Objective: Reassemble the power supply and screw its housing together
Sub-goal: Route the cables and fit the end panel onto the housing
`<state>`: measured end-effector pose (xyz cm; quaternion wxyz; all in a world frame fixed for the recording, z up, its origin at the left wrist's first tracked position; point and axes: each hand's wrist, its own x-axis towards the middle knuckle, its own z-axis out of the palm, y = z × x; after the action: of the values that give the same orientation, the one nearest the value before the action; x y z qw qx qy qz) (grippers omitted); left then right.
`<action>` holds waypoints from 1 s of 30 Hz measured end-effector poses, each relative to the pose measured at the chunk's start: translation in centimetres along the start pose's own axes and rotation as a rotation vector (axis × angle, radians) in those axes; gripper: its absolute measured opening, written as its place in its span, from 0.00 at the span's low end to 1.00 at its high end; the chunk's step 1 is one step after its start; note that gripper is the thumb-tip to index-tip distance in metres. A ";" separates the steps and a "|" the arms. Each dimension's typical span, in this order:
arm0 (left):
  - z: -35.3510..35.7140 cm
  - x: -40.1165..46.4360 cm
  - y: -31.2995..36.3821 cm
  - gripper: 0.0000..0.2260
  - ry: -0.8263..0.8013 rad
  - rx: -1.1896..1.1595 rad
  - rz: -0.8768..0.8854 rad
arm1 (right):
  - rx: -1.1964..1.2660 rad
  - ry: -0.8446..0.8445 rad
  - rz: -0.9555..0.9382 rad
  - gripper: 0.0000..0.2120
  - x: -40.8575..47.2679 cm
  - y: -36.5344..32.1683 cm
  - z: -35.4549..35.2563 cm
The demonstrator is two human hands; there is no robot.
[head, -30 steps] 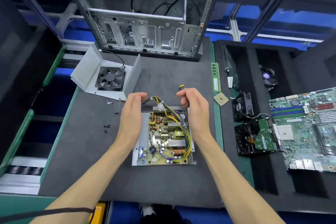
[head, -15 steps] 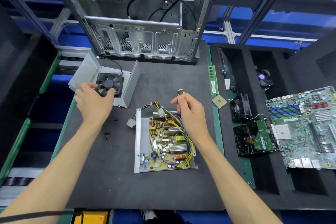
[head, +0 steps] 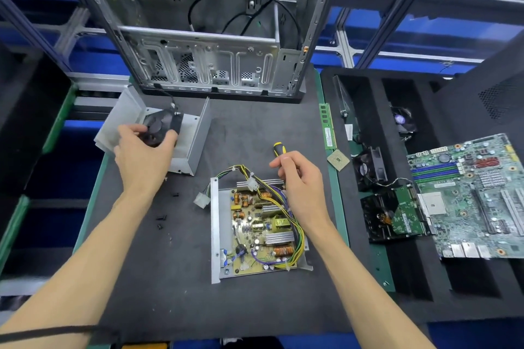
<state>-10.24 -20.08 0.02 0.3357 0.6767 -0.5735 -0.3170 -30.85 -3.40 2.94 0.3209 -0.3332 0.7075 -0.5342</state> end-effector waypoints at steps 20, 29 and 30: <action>-4.5 -8.5 9.0 0.28 -1.374 -1.198 -0.321 | 0.338 -0.427 -0.198 0.24 -0.5 -7.7 0.6; -4.8 -10.4 8.5 0.23 -1.612 -0.934 -0.347 | 0.604 -0.548 0.054 0.27 -1.8 -8.5 -0.9; -4.8 -10.5 8.5 0.23 -1.595 -0.909 -0.355 | 0.615 -0.550 0.057 0.25 -2.0 -8.5 -0.9</action>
<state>-12.61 -10.26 10.19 0.0222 0.1406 -0.3436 -0.9283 -29.35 -3.00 11.56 0.5971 -0.3323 0.4116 -0.6030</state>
